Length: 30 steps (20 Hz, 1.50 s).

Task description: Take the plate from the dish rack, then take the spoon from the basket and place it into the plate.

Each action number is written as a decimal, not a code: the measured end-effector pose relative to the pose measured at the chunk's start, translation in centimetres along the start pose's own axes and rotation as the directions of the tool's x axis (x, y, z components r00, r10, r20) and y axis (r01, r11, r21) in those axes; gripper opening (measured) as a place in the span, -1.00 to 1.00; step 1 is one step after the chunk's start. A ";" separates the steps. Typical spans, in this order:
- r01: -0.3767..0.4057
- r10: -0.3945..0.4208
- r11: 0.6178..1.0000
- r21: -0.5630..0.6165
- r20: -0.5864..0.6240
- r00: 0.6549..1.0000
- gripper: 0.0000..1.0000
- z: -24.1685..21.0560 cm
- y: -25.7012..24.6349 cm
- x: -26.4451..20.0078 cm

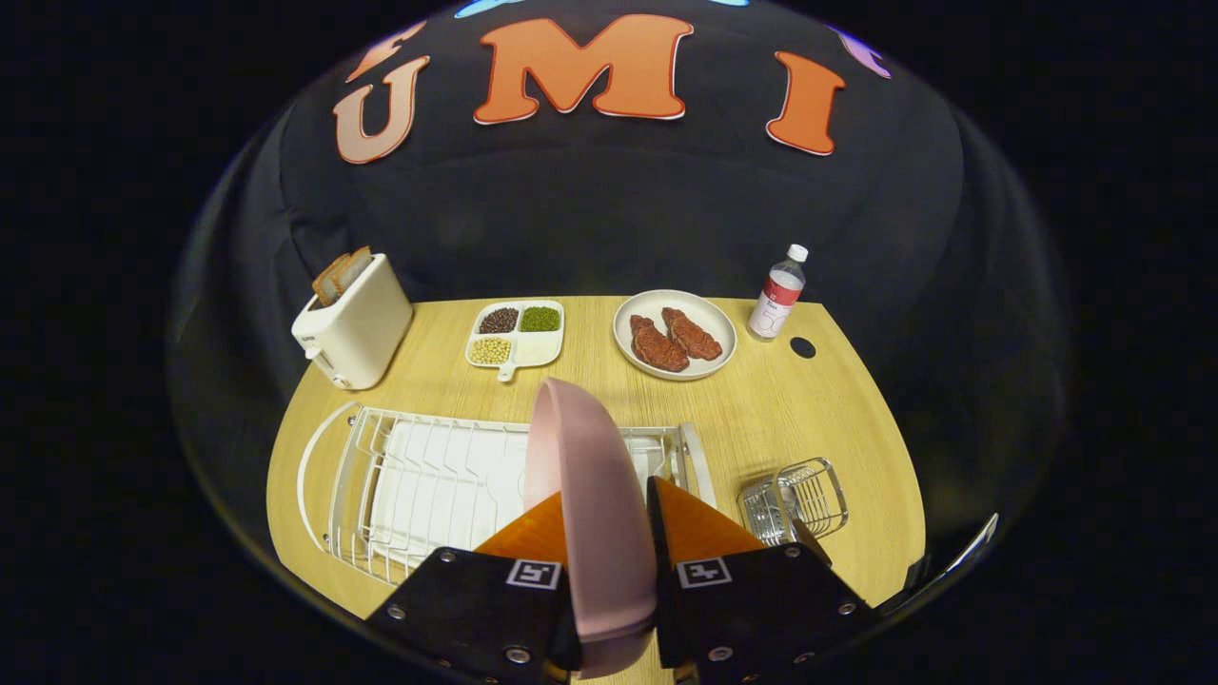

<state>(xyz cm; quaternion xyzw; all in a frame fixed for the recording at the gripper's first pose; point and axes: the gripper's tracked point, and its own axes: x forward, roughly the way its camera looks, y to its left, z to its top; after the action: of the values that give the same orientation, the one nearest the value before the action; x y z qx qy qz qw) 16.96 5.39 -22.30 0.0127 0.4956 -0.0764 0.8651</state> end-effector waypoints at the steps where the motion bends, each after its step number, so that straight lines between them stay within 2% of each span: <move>1: -0.020 0.020 1.000 0.010 0.013 1.000 -0.40 0.0 -0.3 -1.0; 6: -0.132 0.131 0.991 0.013 0.061 0.990 -0.40 -2.0 -0.8 -5.6; 11: -0.197 0.196 0.980 0.003 0.080 0.977 -0.41 -7.3 -2.2 -8.0; 14: -0.242 0.241 0.970 0.021 0.050 0.969 -0.40 -11.2 -2.6 -8.2; 18: -0.255 0.254 0.967 0.027 0.041 0.966 -0.40 -15.3 -3.5 -7.8; 24: -0.322 0.327 0.941 0.100 -0.032 0.944 -0.40 -21.1 -3.6 -6.3; 30: -0.381 0.397 0.907 0.179 -0.064 0.915 -0.41 -24.4 -3.3 -4.6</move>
<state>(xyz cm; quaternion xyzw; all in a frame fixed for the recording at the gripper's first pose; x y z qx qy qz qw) -6.73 5.05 -30.54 0.1855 0.5175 0.0584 0.8333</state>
